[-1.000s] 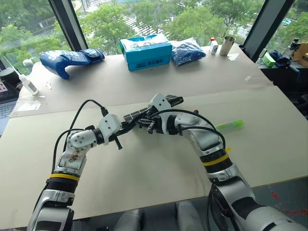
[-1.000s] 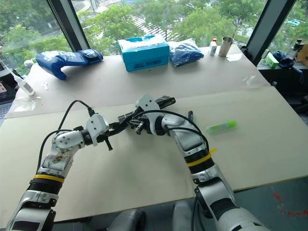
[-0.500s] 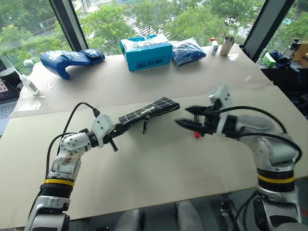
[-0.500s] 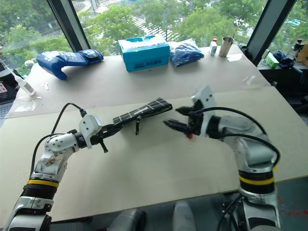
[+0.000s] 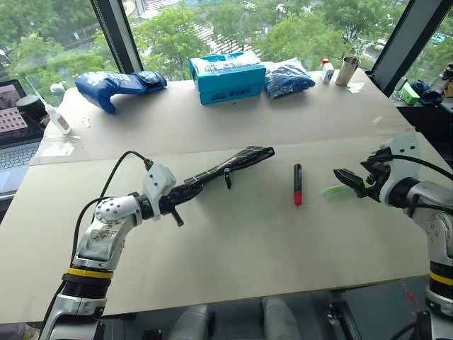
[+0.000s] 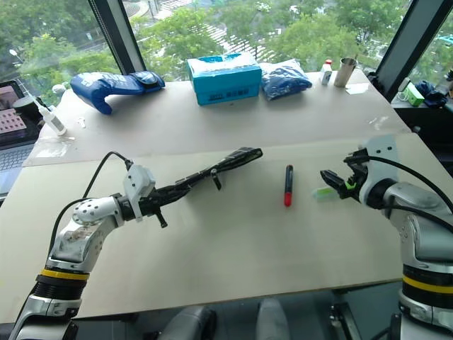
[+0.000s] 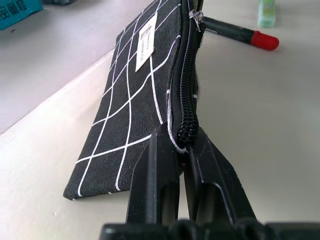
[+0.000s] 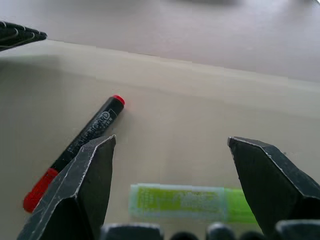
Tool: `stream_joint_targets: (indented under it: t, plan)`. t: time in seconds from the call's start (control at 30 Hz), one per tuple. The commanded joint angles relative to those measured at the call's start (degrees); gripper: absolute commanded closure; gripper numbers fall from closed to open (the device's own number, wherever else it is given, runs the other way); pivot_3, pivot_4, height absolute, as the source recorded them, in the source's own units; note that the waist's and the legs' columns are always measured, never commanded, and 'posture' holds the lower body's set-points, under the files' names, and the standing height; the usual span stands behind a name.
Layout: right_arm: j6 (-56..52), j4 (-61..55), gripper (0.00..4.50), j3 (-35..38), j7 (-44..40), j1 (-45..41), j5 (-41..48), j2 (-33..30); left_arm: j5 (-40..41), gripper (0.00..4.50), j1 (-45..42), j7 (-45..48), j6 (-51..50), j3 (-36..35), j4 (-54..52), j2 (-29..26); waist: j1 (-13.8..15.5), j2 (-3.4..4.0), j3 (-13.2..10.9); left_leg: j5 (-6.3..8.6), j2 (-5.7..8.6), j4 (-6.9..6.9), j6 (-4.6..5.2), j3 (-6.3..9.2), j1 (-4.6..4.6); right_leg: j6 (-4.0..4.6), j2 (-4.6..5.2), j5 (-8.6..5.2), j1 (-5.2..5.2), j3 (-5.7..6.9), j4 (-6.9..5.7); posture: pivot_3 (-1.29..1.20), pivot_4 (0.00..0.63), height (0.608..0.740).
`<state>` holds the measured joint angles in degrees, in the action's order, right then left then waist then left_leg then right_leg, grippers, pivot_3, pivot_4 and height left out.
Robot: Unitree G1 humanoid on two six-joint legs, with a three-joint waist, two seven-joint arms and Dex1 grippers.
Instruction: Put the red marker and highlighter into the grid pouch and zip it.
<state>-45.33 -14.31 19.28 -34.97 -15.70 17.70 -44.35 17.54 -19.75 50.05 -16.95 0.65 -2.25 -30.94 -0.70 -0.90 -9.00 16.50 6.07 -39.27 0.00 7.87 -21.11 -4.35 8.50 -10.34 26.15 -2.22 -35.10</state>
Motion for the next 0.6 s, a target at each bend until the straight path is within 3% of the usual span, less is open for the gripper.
stream_joint_targets:
  t: [0.03, 0.2, 0.3, 0.4, 0.5, 0.6]
  plan:
    - [8.55, 1.44, 0.54, 1.41, -6.86, 3.81, -0.99, -5.31, 0.35, 4.5, -0.92, -0.01, 0.15, -0.82, -1.61, -0.71, -0.05, 0.0, 0.0, 0.0, -0.01, -0.01, 0.0, -0.03, 0.03, 0.0, -0.01, 0.0, -0.02, 0.01, 0.0, 0.0, 0.15, 0.74]
    - [-1.3, 11.97, 0.54, -0.09, 0.87, -4.86, -2.41, -5.33, 0.06, 4.5, -0.24, -0.69, 0.45, -1.06, -1.48, -0.48, -0.53, -0.01, -0.01, 0.01, -0.03, -0.08, 0.01, -0.24, 0.1, 0.08, -0.01, 0.1, -0.04, -0.06, 0.11, 0.0, 0.15, 0.74]
    - [-2.86, 10.97, 0.54, -0.32, 3.86, -6.83, -1.94, -2.47, -0.1, 4.5, 1.07, -1.13, 0.51, -0.58, -2.64, -0.07, -0.45, -0.01, -0.01, 0.01, -0.1, -0.08, 0.01, -0.29, 0.16, 0.14, -0.05, 0.13, -0.04, -0.08, 0.11, 0.0, 0.15, 0.74]
    - [8.35, 7.2, 0.54, -2.69, -0.46, -1.44, -4.73, -4.47, -0.22, 4.5, 1.54, -1.19, 0.55, -0.3, -2.99, 0.01, 0.06, 0.0, 0.0, 0.01, -0.15, -0.06, 0.02, -0.29, 0.11, 0.14, -0.09, 0.13, -0.01, -0.04, 0.1, 0.0, 0.15, 0.74]
    - [18.01, 4.98, 0.54, -2.17, -10.14, 3.85, -3.08, -7.75, -0.28, 4.5, 1.23, -0.88, 0.78, -0.21, -2.39, -0.25, 0.52, 0.0, 0.0, 0.01, -0.1, -0.07, 0.02, -0.29, 0.01, 0.04, -0.03, 0.19, -0.01, -0.03, 0.05, 0.0, 0.15, 0.74]
    - [24.58, 9.62, 0.54, -4.2, -18.01, 4.7, -4.75, -14.09, -0.37, 4.5, 0.45, -0.19, 1.22, -0.17, -1.12, -0.6, 0.24, 0.01, -0.01, 0.09, -0.03, -0.43, 0.16, -0.3, -0.05, -0.07, -0.01, 0.26, -0.05, -0.07, 0.1, 0.0, 0.15, 0.74]
